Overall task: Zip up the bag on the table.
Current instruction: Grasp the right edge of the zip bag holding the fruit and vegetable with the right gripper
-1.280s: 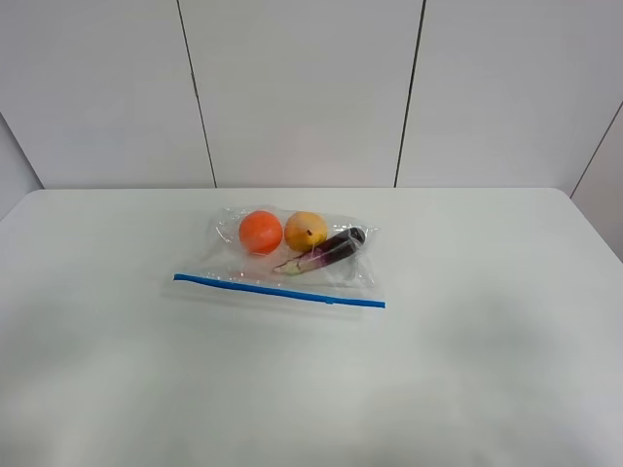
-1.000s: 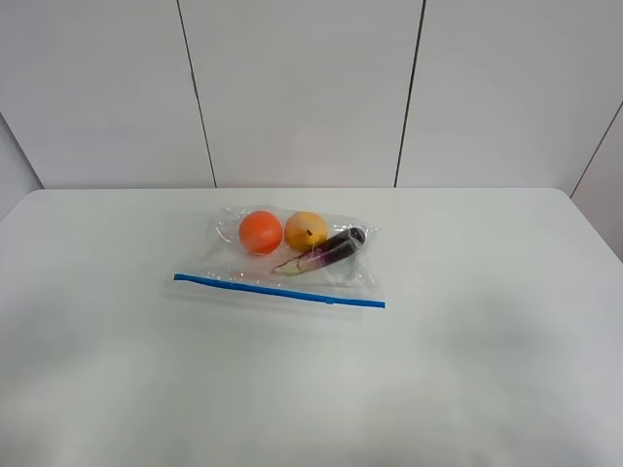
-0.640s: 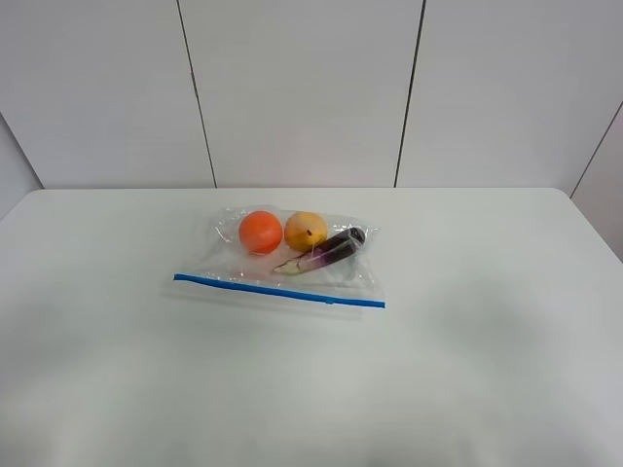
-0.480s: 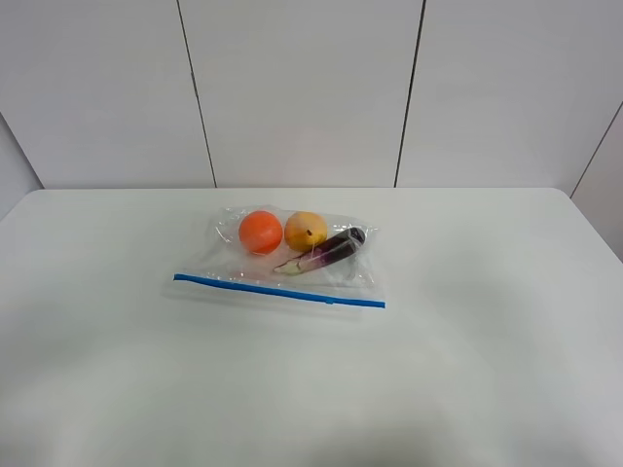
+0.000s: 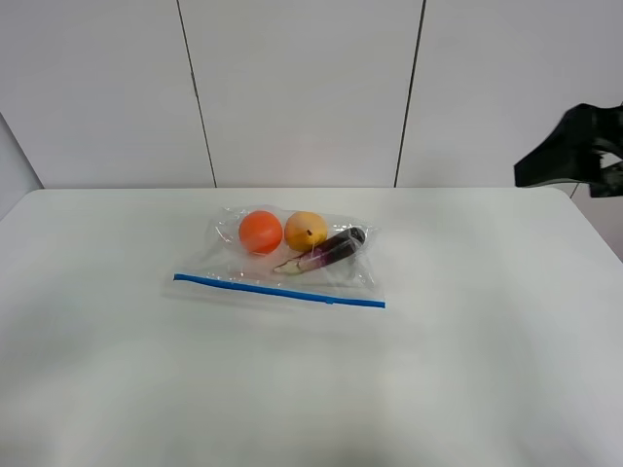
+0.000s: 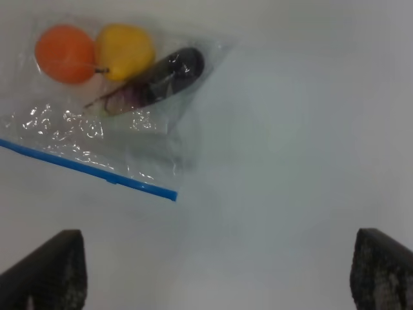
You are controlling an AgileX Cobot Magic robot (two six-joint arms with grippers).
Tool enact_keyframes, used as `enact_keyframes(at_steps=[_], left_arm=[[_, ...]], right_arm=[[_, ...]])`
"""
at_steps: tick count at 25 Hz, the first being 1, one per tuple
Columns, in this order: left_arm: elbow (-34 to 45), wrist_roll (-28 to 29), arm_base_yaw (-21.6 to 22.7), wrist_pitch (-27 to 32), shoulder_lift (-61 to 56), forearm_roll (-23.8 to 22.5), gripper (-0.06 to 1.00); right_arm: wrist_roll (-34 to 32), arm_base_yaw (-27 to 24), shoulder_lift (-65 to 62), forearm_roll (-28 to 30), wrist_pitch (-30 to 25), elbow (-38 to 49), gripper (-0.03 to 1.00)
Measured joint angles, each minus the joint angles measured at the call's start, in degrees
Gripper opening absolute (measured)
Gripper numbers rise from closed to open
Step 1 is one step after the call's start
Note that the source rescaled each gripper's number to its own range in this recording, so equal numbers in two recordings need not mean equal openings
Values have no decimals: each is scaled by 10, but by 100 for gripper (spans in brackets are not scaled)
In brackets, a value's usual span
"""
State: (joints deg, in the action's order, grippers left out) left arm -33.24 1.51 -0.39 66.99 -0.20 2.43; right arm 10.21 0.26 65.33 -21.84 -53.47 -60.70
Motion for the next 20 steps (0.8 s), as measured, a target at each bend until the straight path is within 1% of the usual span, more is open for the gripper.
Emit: enact_keyframes(at_steps=[3,5,9,12,14,16,20], left_arm=[[0,0,0,0,0,0,93],[0,0,0,0,0,0,93],[0,0,0,0,0,0,93],[0,0,0,0,0,0,93],[0,0,0,0,0,0,93],[0,0,0,0,0,0,93],[0,0,0,0,0,0,93]], right_arm=[[47,0,91,-59,3,-28,100],[92,-7,142,-124,-3,-39,100],[201,-62,223,-260,-53,-41,100],[258,-107,261,-328,-87,-42,100],[283,-119,285,-352,-107,-43,100],[294,-119,309,-361,-125,-43,100],[299,-107,356,-377,-125,-43,100]])
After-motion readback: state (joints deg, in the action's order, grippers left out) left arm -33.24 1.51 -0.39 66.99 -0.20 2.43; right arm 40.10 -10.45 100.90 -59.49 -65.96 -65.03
